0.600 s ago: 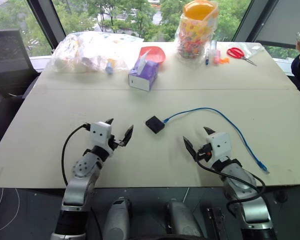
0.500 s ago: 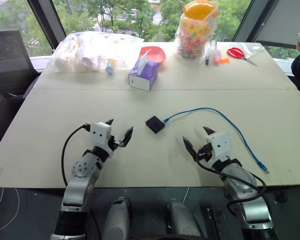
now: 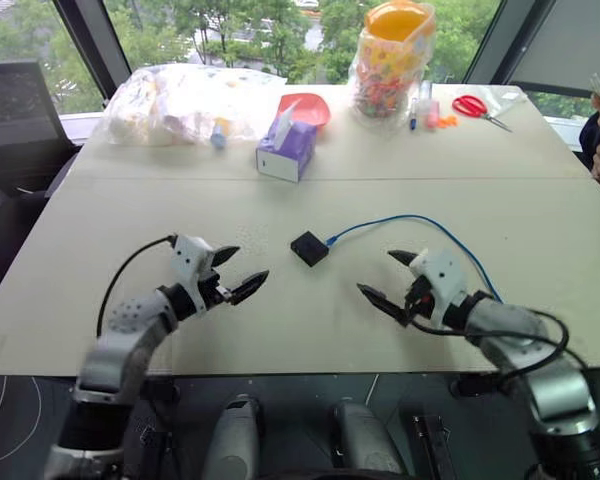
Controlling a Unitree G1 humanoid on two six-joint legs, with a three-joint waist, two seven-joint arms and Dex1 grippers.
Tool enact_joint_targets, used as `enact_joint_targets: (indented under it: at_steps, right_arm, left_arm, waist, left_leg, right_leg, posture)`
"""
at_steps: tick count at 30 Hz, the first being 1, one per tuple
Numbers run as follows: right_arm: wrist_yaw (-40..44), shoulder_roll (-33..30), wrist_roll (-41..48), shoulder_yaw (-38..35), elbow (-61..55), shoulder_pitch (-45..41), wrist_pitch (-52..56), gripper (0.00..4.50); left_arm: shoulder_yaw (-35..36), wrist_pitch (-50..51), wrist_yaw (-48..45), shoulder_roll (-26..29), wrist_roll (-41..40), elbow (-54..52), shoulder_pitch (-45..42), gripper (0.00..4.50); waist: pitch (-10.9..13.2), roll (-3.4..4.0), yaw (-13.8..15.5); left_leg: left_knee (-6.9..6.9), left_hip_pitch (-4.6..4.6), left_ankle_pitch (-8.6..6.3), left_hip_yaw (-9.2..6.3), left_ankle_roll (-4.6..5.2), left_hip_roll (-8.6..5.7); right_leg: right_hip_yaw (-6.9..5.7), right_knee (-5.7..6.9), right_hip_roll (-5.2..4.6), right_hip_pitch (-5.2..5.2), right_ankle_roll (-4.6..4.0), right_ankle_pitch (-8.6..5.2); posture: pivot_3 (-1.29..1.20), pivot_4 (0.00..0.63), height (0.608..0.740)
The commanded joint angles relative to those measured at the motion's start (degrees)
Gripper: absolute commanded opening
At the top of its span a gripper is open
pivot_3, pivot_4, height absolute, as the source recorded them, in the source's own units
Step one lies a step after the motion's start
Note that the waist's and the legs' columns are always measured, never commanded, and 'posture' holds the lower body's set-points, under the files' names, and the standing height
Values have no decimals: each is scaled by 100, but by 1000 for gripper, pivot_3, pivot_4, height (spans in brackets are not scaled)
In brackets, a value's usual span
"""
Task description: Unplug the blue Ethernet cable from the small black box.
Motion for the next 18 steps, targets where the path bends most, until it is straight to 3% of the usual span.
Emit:
enact_joint_targets:
  at_steps: [1,5,10,13,18]
  right_arm:
    - [451,-510,478,1,-203,-632,820,4500]
    - [1233,-1129,388,628,404,-2018,1051,4500]
    - [2115,-1288,-272,1832,1456,-3588,749,4500]
    - [2834,-1152,-855,2610,2397,-4463,140,4500]
    - [3485,-385,-1957,3529,4659,-5720,-1388,4500]
  left_arm:
    - [123,445,-555,320,-372,139,-304,4473]
    - [-13,764,-1244,829,-420,485,-878,4473]
    - [-88,873,-1796,1116,-402,823,-1458,4473]
    - [-181,847,-1992,1148,-297,1084,-1820,4473]
    - [-110,583,-1906,1041,-115,1335,-2136,4473]
  waist:
    - [1,1,-2]
    - [10,5,-7]
    - [10,5,-11]
    - [12,6,-3]
    - [13,5,-25]
  left_leg:
    - [-4,0,0,0,0,1]
    - [-1,-8,1,3,1,0]
    - [-8,-12,1,6,2,1]
    - [-9,-26,1,9,3,1]
    - [-8,-27,1,15,3,1]
  right_leg:
    - [0,-2,0,-1,0,0]
    - [0,-2,0,-14,-2,0]
    - [-1,-5,-2,-21,-7,0]
    - [-1,-3,0,-34,-4,1]
    - [-1,2,3,-38,17,11]
  posture:
    - [0,150,735]
    - [0,150,735]
    - [0,150,735]
    - [0,150,735]
    - [0,150,735]
